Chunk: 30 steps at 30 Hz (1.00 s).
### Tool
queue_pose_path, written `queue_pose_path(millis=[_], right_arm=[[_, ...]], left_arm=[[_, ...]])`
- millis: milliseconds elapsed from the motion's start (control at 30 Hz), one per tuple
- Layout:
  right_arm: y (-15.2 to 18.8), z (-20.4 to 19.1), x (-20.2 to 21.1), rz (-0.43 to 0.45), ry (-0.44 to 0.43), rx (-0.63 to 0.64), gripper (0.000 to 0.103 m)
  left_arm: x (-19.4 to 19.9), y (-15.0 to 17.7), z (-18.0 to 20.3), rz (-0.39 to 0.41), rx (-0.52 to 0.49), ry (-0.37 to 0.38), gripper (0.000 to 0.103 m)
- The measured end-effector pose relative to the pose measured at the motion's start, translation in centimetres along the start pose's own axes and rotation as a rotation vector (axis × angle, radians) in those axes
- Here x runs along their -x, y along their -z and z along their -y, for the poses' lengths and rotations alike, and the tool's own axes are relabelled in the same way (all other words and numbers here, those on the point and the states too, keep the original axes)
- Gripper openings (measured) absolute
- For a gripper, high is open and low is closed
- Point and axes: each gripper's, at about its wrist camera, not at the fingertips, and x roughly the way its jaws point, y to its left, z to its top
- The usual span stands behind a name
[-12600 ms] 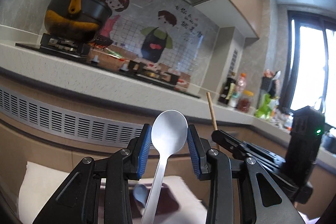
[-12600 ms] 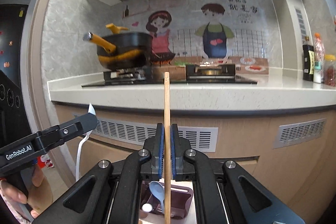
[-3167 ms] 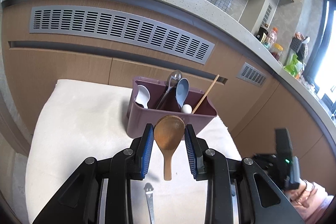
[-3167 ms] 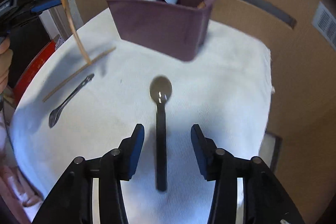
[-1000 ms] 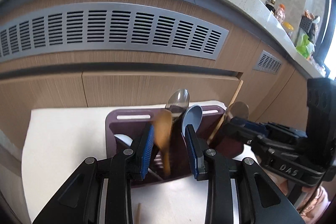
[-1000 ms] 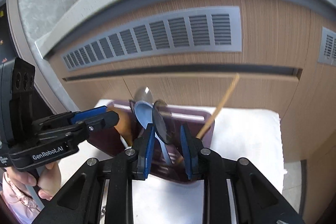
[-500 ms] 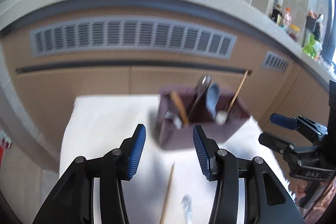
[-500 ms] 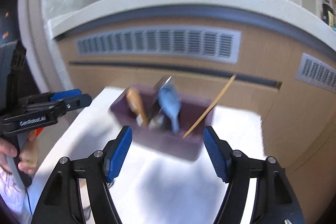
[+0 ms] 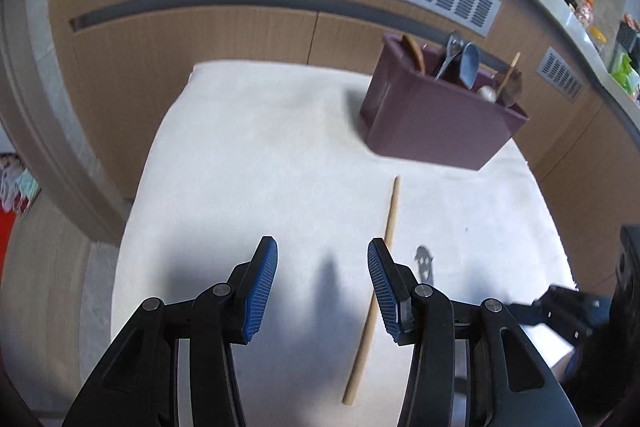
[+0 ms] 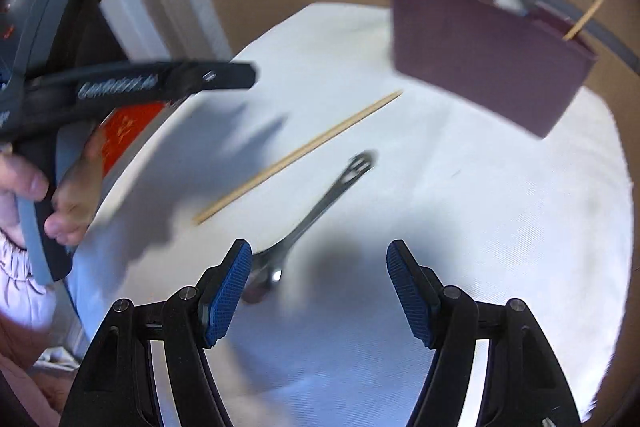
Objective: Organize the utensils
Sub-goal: 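Move the left tool to the chopstick while the right tool approaches the smiley-face spoon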
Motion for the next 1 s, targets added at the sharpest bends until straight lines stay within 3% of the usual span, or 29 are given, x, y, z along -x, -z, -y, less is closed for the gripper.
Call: queue_pose_path(millis=[400, 667, 867, 967, 1000], right_arm=[[1.9, -3.5, -1.6, -0.024, 0.121, 0.153, 0.068], [3.6, 0.4, 0.4, -0.026, 0.201, 0.109, 0.068], [3.0, 4.5, 1.4, -0.010, 0.304, 0.020, 0.068], [2.2, 5.0, 2.0, 0.027, 0.220, 0.001, 0.067], [1.7, 5.0, 2.1, 0.037, 0.180, 0.004, 0.062]], left_arm=[[0.0, 1.0, 1.2, -0.026, -0.039, -0.019, 0.055], [-0.4, 1.0, 3.2, -0.040, -0.101, -0.014, 0.055], [-0.7, 1.0, 3.7, -0.046, -0.129, -0.017, 0.056], [-0.9, 1.0, 3.5, -0.050, -0.131, -0.021, 0.057], [-0.9, 1.0, 3.4, -0.052, -0.128, -0.023, 0.057]])
